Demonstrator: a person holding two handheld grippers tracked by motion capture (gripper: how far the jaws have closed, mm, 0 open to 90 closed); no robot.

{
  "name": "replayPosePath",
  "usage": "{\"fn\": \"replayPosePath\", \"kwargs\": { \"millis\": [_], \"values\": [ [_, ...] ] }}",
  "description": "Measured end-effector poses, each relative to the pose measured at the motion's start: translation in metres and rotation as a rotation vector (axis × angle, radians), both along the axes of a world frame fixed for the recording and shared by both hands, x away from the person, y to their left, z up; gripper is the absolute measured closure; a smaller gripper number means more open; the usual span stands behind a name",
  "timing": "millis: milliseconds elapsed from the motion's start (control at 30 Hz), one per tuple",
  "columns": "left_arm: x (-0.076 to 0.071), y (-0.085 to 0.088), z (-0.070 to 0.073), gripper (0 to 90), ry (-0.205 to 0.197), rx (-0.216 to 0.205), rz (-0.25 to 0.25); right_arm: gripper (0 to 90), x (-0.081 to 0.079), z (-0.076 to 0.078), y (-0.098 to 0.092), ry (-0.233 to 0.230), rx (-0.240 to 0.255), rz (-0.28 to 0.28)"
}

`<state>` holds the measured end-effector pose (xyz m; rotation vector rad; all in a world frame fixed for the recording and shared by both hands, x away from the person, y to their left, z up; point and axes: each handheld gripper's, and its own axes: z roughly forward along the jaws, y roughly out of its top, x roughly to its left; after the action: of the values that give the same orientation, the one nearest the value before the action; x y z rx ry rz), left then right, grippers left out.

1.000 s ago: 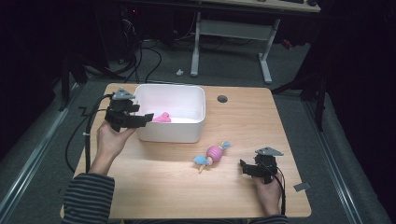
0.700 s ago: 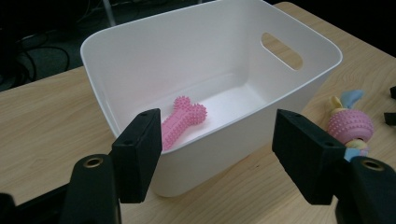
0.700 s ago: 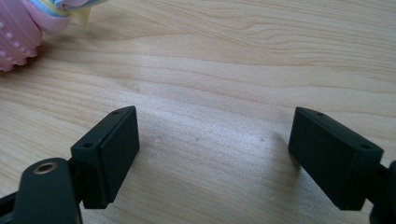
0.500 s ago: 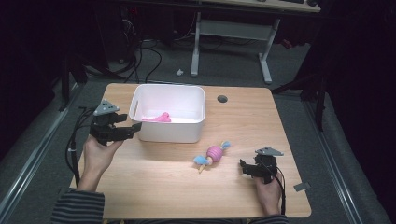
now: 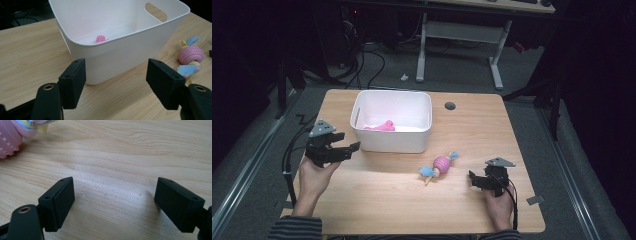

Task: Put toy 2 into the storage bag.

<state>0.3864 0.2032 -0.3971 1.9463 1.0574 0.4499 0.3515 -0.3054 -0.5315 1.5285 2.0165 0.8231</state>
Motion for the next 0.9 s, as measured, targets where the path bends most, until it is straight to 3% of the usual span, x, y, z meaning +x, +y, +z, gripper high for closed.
{"fn": "replayPosePath", "kwargs": {
  "millis": [467,700,767,900],
  "values": [
    [-0.009,-0.004,-0.037,31.8,0.027,-0.012,0.0,16.7,0.0,0.0,0.0,-0.001,0.001,-0.001],
    [-0.008,-0.01,-0.058,31.0,0.05,-0.046,0.001,16.7,0.0,0.0,0.0,0.0,0.0,0.002],
    [-0.007,-0.012,-0.063,30.8,0.054,-0.041,0.001,16.7,0.0,0.0,0.0,-0.001,0.0,0.003],
    [-0.01,-0.02,-0.072,29.9,0.047,0.013,-0.003,16.7,0.0,0.0,0.0,0.0,0.0,0.001]
  ]
}}
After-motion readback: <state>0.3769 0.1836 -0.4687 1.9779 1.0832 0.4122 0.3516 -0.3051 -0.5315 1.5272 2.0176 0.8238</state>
